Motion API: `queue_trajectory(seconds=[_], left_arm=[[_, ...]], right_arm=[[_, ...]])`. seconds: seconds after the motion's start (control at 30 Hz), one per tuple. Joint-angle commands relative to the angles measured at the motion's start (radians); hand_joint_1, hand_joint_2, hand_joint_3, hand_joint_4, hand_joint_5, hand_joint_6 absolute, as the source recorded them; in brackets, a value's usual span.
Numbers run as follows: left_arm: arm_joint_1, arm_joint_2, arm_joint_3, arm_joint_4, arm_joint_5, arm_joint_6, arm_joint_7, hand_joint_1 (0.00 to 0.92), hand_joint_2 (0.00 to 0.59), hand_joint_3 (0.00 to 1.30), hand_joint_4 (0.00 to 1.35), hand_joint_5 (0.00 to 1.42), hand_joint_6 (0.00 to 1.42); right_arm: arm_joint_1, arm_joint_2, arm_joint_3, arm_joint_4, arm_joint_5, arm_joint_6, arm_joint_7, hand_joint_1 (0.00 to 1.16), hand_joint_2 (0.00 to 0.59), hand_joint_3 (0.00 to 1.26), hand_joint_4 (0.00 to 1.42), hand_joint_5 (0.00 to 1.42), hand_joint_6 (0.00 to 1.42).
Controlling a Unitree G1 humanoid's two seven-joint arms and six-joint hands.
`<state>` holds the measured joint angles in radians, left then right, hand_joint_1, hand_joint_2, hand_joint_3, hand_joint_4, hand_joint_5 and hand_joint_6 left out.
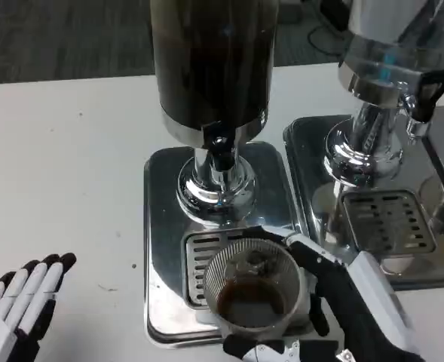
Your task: Grasp the cup under the faucet to collect the drink, then remove the cup.
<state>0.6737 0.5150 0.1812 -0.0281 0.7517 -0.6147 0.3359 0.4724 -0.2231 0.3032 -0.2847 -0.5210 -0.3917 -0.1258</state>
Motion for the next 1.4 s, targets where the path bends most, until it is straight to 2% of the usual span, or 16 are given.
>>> queue_trajectory(seconds=[0.03, 1.0, 1.4], left_arm=[[0.007, -0.008, -0.008, -0.006, 0.004, 0.009, 0.020, 0.000, 0.090, 0.00, 0.00, 0.00, 0.00], [-0.021, -0.015, -0.036, -0.053, -0.002, 0.073, 0.002, 0.000, 0.089, 0.00, 0.00, 0.00, 0.00], [-0.018, -0.015, -0.051, -0.042, 0.005, 0.065, 0.015, 0.000, 0.088, 0.00, 0.00, 0.00, 0.00]], right_arm=[[-0.010, 0.011, 0.004, -0.032, 0.014, -0.035, -0.005, 0.96, 0.129, 0.32, 0.67, 0.94, 1.35], [-0.022, 0.017, -0.020, -0.028, 0.031, -0.031, 0.008, 0.96, 0.134, 0.33, 0.67, 0.94, 1.35], [-0.005, 0.021, -0.019, -0.043, 0.019, -0.029, 0.010, 0.95, 0.136, 0.33, 0.67, 0.94, 1.35]])
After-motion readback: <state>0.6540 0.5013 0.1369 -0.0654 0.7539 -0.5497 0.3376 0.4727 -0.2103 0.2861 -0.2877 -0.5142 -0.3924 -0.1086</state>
